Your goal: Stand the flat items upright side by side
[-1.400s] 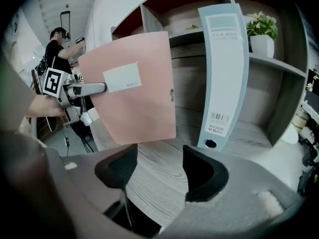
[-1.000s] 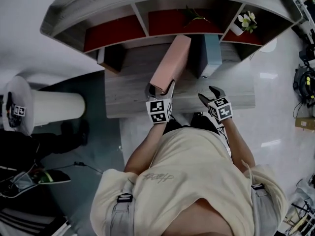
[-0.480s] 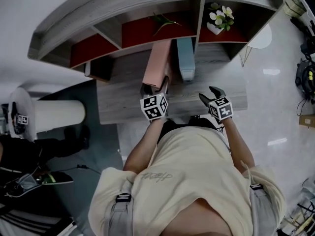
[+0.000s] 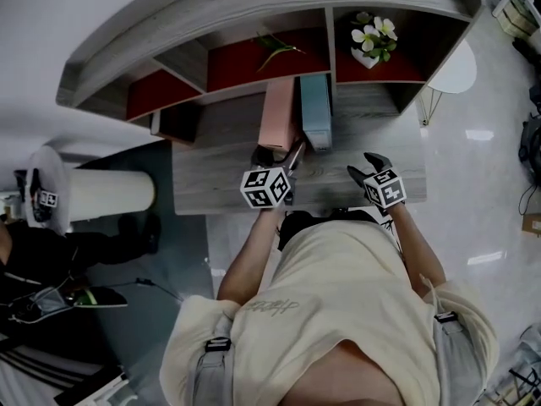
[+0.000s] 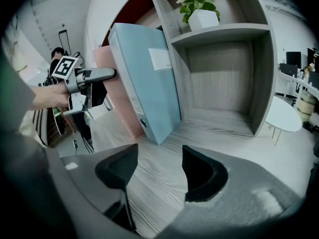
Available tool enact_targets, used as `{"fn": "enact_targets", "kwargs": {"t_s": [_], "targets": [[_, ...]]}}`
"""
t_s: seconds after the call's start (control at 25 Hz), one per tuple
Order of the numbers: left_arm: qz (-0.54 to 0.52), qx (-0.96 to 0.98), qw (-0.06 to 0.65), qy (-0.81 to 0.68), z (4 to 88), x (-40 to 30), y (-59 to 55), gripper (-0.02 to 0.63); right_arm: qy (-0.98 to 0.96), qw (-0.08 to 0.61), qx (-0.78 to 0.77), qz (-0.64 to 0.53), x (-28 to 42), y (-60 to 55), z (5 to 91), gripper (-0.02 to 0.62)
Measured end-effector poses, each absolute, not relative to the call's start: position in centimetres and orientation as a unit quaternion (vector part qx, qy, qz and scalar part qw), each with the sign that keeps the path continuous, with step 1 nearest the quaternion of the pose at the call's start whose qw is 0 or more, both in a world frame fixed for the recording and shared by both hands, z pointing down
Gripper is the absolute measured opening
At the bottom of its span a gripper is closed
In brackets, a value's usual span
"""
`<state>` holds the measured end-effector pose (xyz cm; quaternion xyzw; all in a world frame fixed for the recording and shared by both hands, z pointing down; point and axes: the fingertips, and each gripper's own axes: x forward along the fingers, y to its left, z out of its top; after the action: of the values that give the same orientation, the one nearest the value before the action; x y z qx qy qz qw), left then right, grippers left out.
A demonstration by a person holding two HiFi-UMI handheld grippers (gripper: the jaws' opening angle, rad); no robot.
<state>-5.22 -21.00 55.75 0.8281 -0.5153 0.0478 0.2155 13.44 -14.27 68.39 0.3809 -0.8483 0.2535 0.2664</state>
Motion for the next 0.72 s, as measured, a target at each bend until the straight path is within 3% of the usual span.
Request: {"fn": "enact_targets", "kwargs": {"t_s": [0.32, 0.72], "targets": [[0.012, 0.886, 0.241, -0.397, 55.0, -3.2, -20.6, 0.454, -0.857, 0.275, 0.353, 0.256, 12.8, -14.8, 69.1, 0.278], [-0.01, 0.913, 0.247, -0.325, 54.9, -2.1, -21.4, 0.434, -0.854, 0.275, 0.351, 0.267, 13.3, -15.5, 69.7, 0.278]]}}
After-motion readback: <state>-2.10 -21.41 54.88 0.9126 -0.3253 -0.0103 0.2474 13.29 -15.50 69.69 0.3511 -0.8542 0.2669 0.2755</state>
